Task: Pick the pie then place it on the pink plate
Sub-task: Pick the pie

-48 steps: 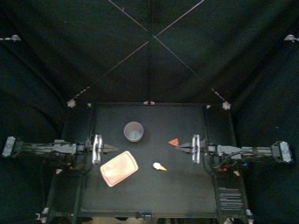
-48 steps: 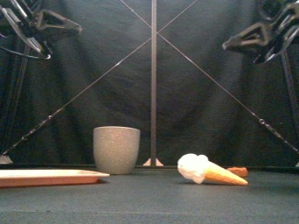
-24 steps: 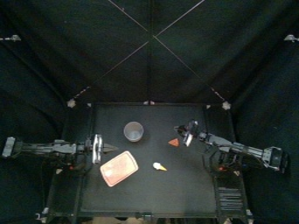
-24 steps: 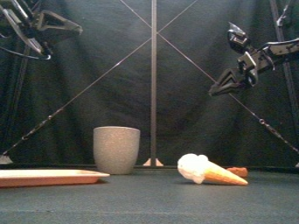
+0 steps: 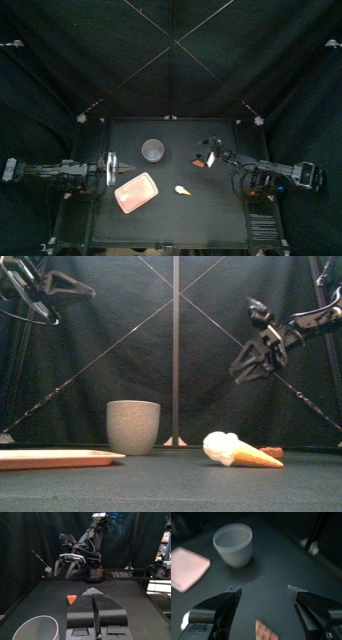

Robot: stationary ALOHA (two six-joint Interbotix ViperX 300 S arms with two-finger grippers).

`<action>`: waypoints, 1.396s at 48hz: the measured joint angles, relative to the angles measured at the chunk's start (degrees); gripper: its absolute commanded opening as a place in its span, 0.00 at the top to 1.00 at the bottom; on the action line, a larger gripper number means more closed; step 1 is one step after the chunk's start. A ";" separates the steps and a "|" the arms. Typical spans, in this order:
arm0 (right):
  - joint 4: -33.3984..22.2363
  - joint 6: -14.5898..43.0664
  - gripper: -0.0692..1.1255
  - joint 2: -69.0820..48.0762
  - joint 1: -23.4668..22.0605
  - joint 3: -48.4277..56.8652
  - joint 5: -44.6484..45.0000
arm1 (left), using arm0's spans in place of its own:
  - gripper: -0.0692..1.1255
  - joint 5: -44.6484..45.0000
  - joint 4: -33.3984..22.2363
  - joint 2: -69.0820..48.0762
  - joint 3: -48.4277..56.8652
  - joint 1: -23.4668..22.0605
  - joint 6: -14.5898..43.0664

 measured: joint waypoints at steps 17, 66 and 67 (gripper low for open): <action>-9.23 -1.32 0.07 15.03 0.62 -12.83 33.93 | 0.94 0.00 0.26 0.00 0.79 0.18 0.00; -0.44 -16.79 0.35 29.18 -0.53 -16.79 38.23 | 0.94 0.00 0.09 0.00 3.25 0.18 -0.18; -0.44 -16.79 0.37 29.09 -0.53 -16.79 38.23 | 0.94 0.00 0.09 0.00 3.16 0.18 -0.18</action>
